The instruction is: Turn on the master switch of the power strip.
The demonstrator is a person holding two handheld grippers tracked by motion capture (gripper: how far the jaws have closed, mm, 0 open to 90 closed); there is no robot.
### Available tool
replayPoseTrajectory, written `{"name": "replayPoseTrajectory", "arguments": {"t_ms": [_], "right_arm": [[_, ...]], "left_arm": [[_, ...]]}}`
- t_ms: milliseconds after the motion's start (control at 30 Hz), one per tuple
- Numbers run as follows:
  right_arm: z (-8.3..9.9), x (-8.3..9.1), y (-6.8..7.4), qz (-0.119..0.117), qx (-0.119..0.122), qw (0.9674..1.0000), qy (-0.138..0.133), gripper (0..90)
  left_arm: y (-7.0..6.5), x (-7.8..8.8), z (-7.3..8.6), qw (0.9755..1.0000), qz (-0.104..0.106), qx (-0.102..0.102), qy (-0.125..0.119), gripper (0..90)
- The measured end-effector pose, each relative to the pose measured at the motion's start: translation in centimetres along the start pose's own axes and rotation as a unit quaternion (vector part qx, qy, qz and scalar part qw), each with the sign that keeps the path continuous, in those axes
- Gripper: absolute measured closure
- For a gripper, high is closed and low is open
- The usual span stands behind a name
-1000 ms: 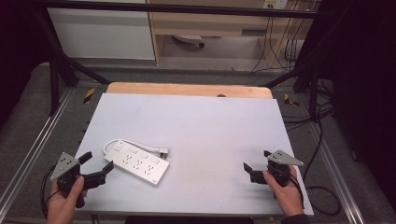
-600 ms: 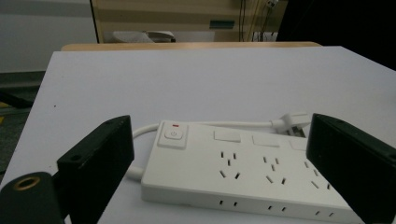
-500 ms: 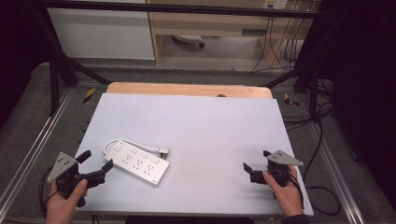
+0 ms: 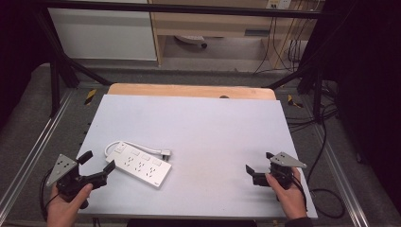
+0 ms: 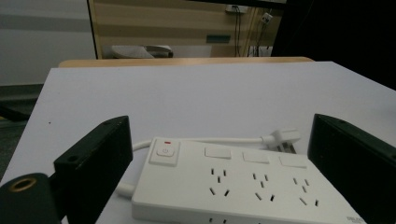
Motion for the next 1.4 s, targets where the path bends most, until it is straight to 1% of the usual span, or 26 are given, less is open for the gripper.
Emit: {"name": "replayPoseTrajectory", "arguments": {"t_ms": [167, 267, 333, 367, 433, 600, 767, 867, 1000, 1033, 1167, 1233, 1400], "right_arm": [[0.0, 0.0, 0.0, 0.002, 0.000, 1.0000, 0.001, 3.8], [0.0, 0.0, 0.0, 0.003, 0.000, 1.0000, 0.001, 3.8], [0.1, -0.1, -0.1, 0.003, 0.000, 1.0000, 0.001, 3.8], [0.1, -0.1, -0.1, 0.003, 0.000, 1.0000, 0.001, 3.8], [0.1, -0.1, -0.1, 0.002, 0.000, 1.0000, 0.001, 3.8], [0.0, 0.0, 0.0, 0.001, -0.002, 1.0000, 0.000, 3.8], [0.0, 0.2, 0.0, 0.002, 0.000, 1.0000, -0.001, 3.8], [0.0, 0.2, 0.0, 0.003, 0.000, 1.0000, 0.000, 3.6], [0.0, 0.2, 0.0, 0.005, -0.001, 1.0000, 0.000, 3.7], [0.0, 0.2, 0.0, 0.005, 0.000, 1.0000, 0.001, 3.7], [0.0, 0.2, 0.0, 0.006, -0.001, 1.0000, 0.001, 3.6], [0.0, 0.1, 0.0, 0.006, -0.001, 1.0000, 0.001, 3.5], [0.1, 0.1, 0.0, 0.006, -0.002, 1.0000, 0.002, 3.5]], "left_arm": [[-0.1, -0.2, -0.2, 1.0000, -0.001, 0.000, -0.005, 7.3], [-0.2, -0.5, -0.3, 1.0000, -0.002, -0.001, -0.003, 7.3], [-0.2, -0.7, -0.4, 1.0000, -0.004, -0.007, 0.001, 7.2], [-0.2, -0.8, -0.5, 1.0000, -0.005, -0.005, 0.000, 7.2], [-0.1, -1.0, -0.8, 0.9999, -0.006, -0.008, 0.002, 7.2], [0.0, -1.7, -1.5, 1.0000, -0.008, -0.003, 0.004, 7.3], [0.0, -2.4, -2.0, 0.9999, -0.005, -0.007, 0.009, 7.3], [0.1, -2.7, -2.4, 0.9999, -0.007, -0.011, 0.010, 7.3], [0.3, -2.9, -3.0, 0.9999, -0.010, -0.011, 0.008, 7.3], [0.4, -2.9, -3.0, 0.9998, -0.010, -0.013, 0.008, 7.3], [0.6, -3.2, -3.1, 0.9999, -0.009, -0.009, 0.006, 7.2], [0.6, -3.5, -3.1, 0.9999, -0.008, -0.009, 0.009, 7.2], [0.7, -4.4, -3.1, 0.9999, -0.006, -0.010, 0.006, 7.2]]}}
Point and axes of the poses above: each handheld gripper's, and its own axes: x roughly backward along the jaws, z roughly out of its underside, y roughly to its left, the point moved 1 cm from there along -x, roughly forward along the jaws, and after that the axes turned 4 degrees about -y, right-handed, at the moved point
